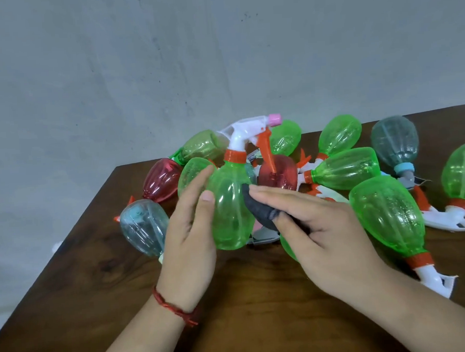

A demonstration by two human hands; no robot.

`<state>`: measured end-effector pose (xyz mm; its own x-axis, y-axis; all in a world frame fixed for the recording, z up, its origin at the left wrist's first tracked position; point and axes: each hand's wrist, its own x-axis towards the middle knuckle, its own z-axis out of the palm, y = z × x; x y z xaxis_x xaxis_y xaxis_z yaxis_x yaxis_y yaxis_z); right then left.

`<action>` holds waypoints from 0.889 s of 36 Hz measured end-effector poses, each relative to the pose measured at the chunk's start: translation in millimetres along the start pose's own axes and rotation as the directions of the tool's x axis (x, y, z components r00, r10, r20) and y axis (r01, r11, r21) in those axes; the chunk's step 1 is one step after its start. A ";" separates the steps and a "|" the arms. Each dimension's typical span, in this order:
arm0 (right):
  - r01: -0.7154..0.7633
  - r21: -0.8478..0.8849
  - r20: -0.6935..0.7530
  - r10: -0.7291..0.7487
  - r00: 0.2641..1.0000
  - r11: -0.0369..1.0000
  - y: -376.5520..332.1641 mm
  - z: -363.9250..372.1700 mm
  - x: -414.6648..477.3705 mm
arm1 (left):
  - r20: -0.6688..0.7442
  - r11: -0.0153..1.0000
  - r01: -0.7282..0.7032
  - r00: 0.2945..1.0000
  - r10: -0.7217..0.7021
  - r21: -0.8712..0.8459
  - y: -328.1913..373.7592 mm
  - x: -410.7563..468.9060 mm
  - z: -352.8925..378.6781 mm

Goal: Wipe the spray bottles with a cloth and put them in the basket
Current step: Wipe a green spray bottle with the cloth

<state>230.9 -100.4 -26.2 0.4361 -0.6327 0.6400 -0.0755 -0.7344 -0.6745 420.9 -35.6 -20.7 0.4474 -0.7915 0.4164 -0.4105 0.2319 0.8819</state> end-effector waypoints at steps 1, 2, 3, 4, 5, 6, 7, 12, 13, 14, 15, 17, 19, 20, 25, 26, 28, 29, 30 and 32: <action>0.020 -0.021 0.005 -0.020 1.000 1.000 -2.8 0.9 -0.4 | 0.005 1.000 0.007 1.000 -0.007 0.018 4.0 -1.7 0.2; 0.041 -0.037 0.012 -0.040 0.999 0.998 -6.6 2.6 -0.9 | 0.011 0.999 0.009 1.000 -0.009 0.030 6.9 -3.5 -0.9; 0.058 -0.045 0.022 -0.057 0.998 0.997 -11.1 5.0 -1.1 | 0.023 0.999 0.005 1.000 -0.006 0.035 10.1 -5.3 -2.8; 0.071 -0.047 0.032 -0.069 0.997 0.996 -16.0 7.5 -0.6 | 0.037 1.000 0.009 0.999 -0.010 0.030 12.8 -6.1 -6.0; 0.079 -0.048 0.041 -0.077 0.996 0.996 -21.2 9.3 0.8 | 0.047 1.000 0.030 0.998 -0.030 0.010 14.4 -5.2 -10.8; 0.082 -0.046 0.048 -0.080 0.996 0.996 -25.8 11.0 3.0 | 0.051 0.998 0.063 0.997 -0.062 -0.022 15.7 -3.4 -16.6; 0.079 -0.039 0.052 -0.077 0.996 0.996 -30.5 12.2 6.2 | 0.042 0.993 0.102 0.994 -0.099 -0.062 16.0 -0.5 -23.7; -0.117 0.109 0.031 0.114 0.993 0.987 -57.4 21.4 27.9 | 0.079 0.888 0.261 0.965 -0.250 -0.379 22.9 7.7 -54.1; -0.165 0.147 0.046 0.159 0.986 0.975 -62.5 25.2 31.1 | 0.070 0.864 0.263 0.964 -0.258 -0.429 23.7 7.0 -58.6; -0.196 0.181 0.057 0.189 0.980 0.964 -67.5 29.6 34.2 | 0.046 0.844 0.253 0.964 -0.264 -0.473 24.8 5.9 -64.0; -0.212 0.209 0.051 0.206 0.977 0.955 -72.5 33.9 37.8 | 0.013 0.822 0.242 0.961 -0.274 -0.515 25.5 5.3 -70.3; -0.230 0.268 0.006 0.237 0.972 0.936 -80.9 41.1 46.0 | -0.045 0.792 0.221 0.954 -0.298 -0.569 27.2 4.9 -82.5; -0.266 0.310 0.020 0.274 0.962 0.913 -86.9 49.9 55.3 | -0.095 0.808 0.209 0.946 -0.309 -0.551 29.4 3.9 -94.2; -0.290 0.303 0.059 0.286 0.956 0.908 -89.5 56.1 59.2 | -0.103 0.840 0.202 0.951 -0.290 -0.503 29.4 3.1 -100.1; -0.358 0.256 0.187 0.317 0.930 0.898 -92.2 92.8 70.1 | -0.057 0.978 0.137 0.987 -0.148 -0.155 27.6 4.5 -136.9; -0.364 0.263 0.195 0.320 0.927 0.893 -92.6 98.5 73.0 | -0.030 0.987 0.125 0.991 -0.129 -0.102 25.3 6.1 -145.0; -0.366 0.267 0.211 0.316 0.925 0.891 -95.2 108.3 81.4 | 0.020 0.993 0.115 0.993 -0.115 0.003 19.1 9.6 -159.0; -0.356 0.266 0.217 0.304 0.927 0.896 -96.2 111.8 85.8 | 0.025 0.992 0.121 0.992 -0.122 0.023 15.0 11.3 -164.0; -0.345 0.264 0.228 0.289 0.930 0.901 -97.2 117.7 91.5 | 0.019 0.992 0.125 0.992 -0.125 0.023 10.6 14.0 -169.6; -0.329 0.260 0.248 0.267 0.931 0.908 -97.3 129.2 103.6 | 0.000 0.994 0.106 0.994 -0.106 0.020 5.8 22.6 -180.0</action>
<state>399.2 -62.8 58.2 0.6086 -0.7240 0.3247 0.0209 -0.3944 -0.9187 571.7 49.6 33.6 0.4885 -0.8115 0.3208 -0.3767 0.1355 0.9164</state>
